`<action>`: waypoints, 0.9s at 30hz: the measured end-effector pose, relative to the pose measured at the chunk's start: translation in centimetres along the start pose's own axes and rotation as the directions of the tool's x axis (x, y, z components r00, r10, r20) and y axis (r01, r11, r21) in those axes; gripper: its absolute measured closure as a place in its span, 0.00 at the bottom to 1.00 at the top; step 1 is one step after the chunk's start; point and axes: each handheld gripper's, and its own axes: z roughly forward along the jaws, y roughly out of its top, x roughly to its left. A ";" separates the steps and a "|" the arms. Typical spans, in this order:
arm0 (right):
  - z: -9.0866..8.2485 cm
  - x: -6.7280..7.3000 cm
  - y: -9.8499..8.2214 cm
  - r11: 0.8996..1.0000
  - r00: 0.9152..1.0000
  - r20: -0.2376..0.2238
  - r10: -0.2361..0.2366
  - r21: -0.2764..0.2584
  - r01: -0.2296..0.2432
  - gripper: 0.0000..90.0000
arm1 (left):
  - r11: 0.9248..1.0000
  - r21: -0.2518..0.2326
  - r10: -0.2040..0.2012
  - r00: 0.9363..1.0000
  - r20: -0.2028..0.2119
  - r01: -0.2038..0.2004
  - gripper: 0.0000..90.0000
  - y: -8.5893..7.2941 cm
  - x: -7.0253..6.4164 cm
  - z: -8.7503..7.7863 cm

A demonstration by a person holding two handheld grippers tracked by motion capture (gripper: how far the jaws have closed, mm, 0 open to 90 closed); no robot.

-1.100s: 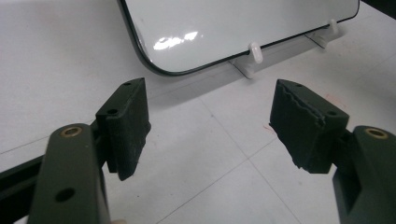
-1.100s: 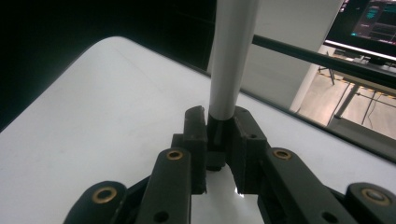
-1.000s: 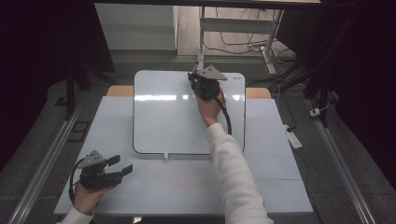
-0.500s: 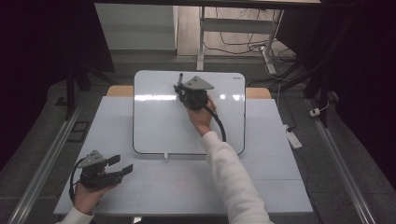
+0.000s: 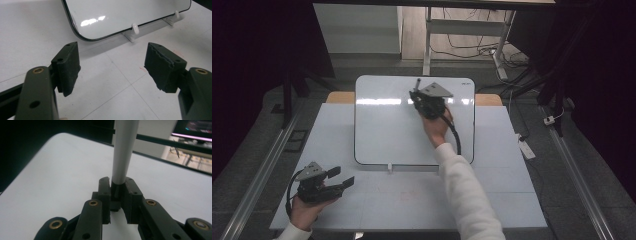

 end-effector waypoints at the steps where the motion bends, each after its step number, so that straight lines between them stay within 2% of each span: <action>1: -0.9 -0.6 -0.2 1.000 1.000 -0.002 0.013 0.001 -0.013 0.86 | 1.000 -0.001 -0.003 1.000 0.002 0.003 0.32 0.0 0.0 0.0; 3: -3.1 -1.0 -0.5 0.999 0.998 -0.049 0.031 -0.005 -0.031 0.86 | 1.000 -0.006 0.001 1.000 -0.001 -0.001 0.32 0.1 0.0 0.2; 5: -5.1 -0.9 -0.9 1.000 0.996 -0.093 0.018 0.005 -0.018 0.86 | 1.000 -0.017 0.013 1.000 0.005 -0.013 0.32 0.3 -0.3 0.3; 7: -6.7 -0.7 -1.5 1.000 0.992 -0.126 0.025 0.018 -0.023 0.86 | 0.999 -0.031 0.023 1.000 0.006 -0.023 0.32 0.6 -0.7 0.3; 9: -8.4 -0.4 -2.4 0.998 0.985 -0.168 0.050 0.043 -0.043 0.86 | 0.998 -0.053 0.040 0.999 0.012 -0.039 0.33 1.0 -1.2 0.2; 13: -11.4 0.7 -4.2 0.993 0.961 -0.262 0.090 0.097 -0.066 0.86 | 0.993 -0.086 0.087 0.996 0.019 -0.085 0.34 2.2 -2.5 0.4; 14: -12.0 1.1 -4.7 0.992 0.957 -0.276 0.089 0.110 -0.061 0.86 | 0.991 -0.094 0.098 0.995 0.021 -0.096 0.34 2.6 -2.9 0.5; 18: -13.9 2.2 -6.7 0.986 0.937 -0.330 0.113 0.151 -0.066 0.86 | 0.985 -0.112 0.139 0.990 0.040 -0.134 0.35 3.9 -4.2 1.0; 27: -15.9 3.3 -8.6 0.982 0.911 -0.390 0.132 0.179 -0.065 0.86 | 0.973 -0.128 0.205 0.972 0.114 -0.191 0.35 7.2 -7.5 3.1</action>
